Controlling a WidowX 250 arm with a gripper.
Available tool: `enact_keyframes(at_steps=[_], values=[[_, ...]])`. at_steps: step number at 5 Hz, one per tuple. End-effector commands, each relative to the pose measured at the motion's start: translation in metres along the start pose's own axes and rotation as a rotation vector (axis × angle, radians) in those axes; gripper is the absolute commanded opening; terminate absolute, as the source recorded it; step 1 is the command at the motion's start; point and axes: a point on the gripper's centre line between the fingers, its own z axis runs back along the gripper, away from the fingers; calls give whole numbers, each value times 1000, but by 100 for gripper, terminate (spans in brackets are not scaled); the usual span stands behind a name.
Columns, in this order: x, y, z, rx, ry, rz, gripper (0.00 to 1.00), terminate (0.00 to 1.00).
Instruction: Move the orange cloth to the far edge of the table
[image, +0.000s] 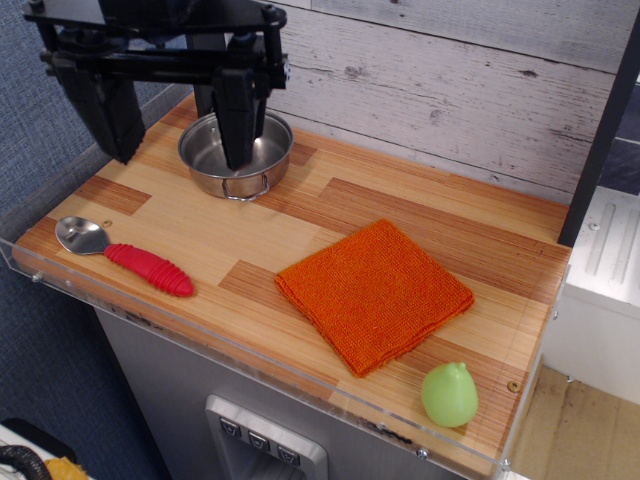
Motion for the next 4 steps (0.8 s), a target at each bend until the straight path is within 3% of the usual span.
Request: enact_keyframes(at_steps=[1, 2, 4], values=[[0, 0, 0, 0, 0, 0, 100, 0], [11, -10, -22, 85, -12, -83, 100, 0], [39, -23, -91, 51, -30, -309, 100, 0]])
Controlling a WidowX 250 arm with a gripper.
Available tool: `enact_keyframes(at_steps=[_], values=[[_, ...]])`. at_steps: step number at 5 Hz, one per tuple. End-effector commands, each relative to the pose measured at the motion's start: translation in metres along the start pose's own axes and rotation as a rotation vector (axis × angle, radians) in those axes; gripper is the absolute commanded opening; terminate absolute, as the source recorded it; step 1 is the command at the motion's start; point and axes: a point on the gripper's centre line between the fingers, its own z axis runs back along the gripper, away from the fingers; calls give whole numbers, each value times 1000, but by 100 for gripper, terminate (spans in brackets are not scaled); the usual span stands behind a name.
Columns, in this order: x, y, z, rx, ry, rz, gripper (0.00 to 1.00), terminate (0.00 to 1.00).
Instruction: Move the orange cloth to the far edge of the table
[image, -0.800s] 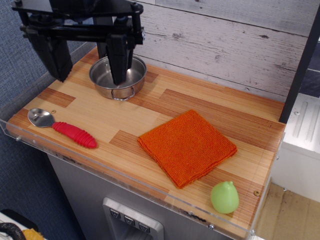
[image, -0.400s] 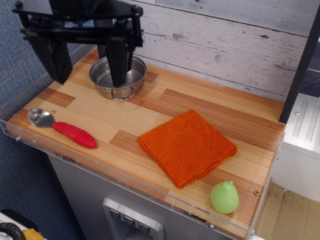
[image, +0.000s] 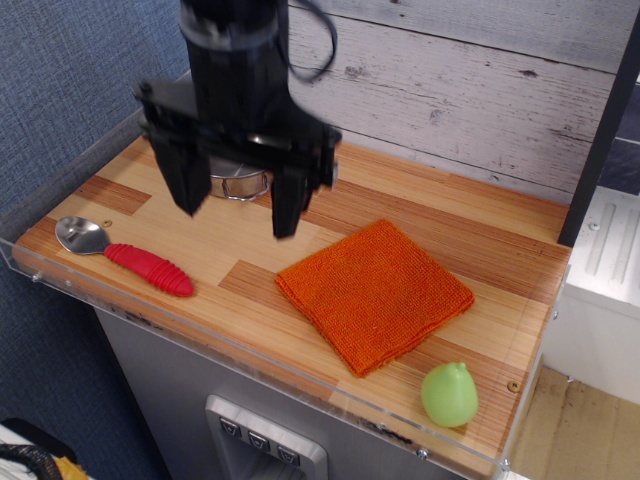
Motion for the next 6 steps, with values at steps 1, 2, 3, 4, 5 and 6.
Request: enact_keyframes(at_steps=[1, 2, 3, 4, 5, 6], values=[[35, -13, -50, -19, -66, -243, 100, 0], [41, -18, -64, -89, -79, -261, 100, 0], [46, -29, -74, -144, -99, -296, 100, 0], [49, -40, -84, -171, -105, -333, 100, 0], [49, -53, -90, -165, -99, -380, 100, 0], [51, -61, -94, -149, -96, -408, 100, 0]])
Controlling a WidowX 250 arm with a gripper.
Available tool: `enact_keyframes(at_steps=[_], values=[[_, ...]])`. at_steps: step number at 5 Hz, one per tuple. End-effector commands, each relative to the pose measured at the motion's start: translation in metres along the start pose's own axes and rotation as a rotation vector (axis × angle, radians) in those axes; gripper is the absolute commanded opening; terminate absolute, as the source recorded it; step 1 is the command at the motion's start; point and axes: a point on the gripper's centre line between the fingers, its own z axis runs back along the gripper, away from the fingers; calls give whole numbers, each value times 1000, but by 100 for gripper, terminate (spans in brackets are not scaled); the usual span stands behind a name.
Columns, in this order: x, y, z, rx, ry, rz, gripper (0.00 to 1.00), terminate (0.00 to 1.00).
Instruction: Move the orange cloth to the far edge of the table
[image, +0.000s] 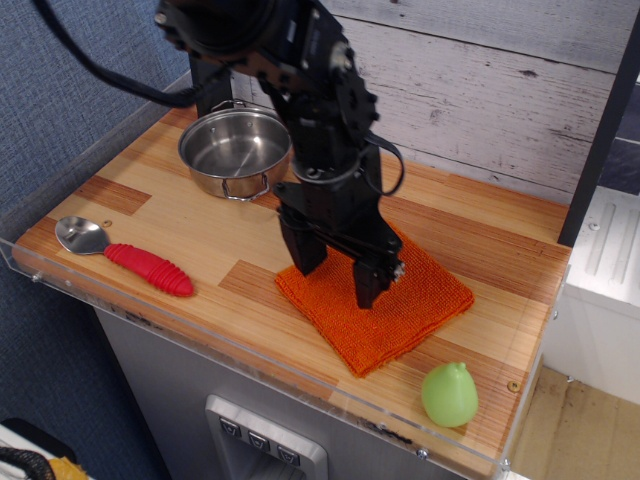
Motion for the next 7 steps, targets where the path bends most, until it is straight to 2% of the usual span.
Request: enact_keyframes(at_steps=[1, 5, 6, 7], values=[[18, -8, 2, 32, -38, -1, 100, 0], [29, -3, -8, 43, 6, 182, 100, 0], [36, -1, -7, 36, -11, 253, 100, 0], [45, 1, -6, 43, 3, 339, 100, 0]])
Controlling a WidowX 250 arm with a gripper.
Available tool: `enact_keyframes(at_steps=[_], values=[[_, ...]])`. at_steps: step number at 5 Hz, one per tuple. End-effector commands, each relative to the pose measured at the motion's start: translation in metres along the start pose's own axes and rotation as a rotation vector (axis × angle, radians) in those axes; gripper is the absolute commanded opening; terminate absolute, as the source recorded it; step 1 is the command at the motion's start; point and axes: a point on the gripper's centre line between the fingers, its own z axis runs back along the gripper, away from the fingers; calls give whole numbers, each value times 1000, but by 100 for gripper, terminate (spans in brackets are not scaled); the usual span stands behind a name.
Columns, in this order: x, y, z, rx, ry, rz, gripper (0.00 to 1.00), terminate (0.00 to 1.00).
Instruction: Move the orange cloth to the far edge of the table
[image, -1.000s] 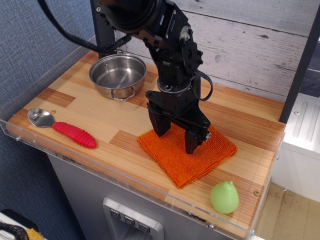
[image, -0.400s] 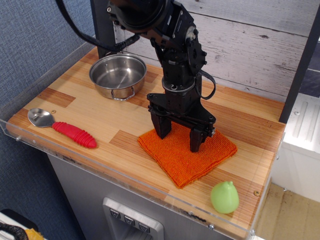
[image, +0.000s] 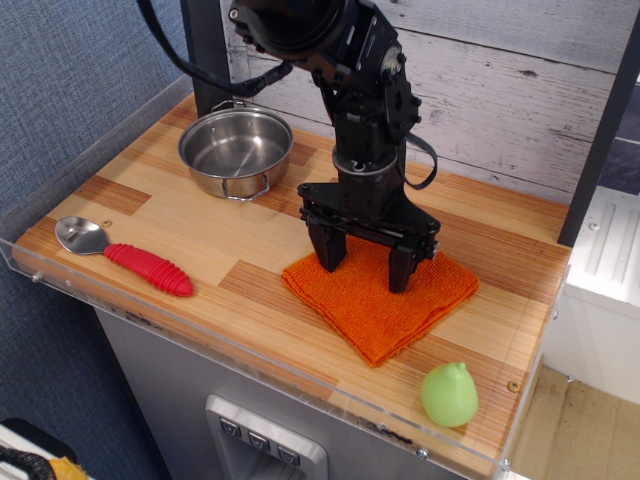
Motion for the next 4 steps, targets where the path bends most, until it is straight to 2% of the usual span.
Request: enact_keyframes(at_steps=[1, 2, 4], values=[[26, -5, 12, 2, -33, 166, 100, 0], [38, -10, 8, 14, -31, 270, 100, 0], [50, -15, -9, 21, -30, 344, 100, 0]])
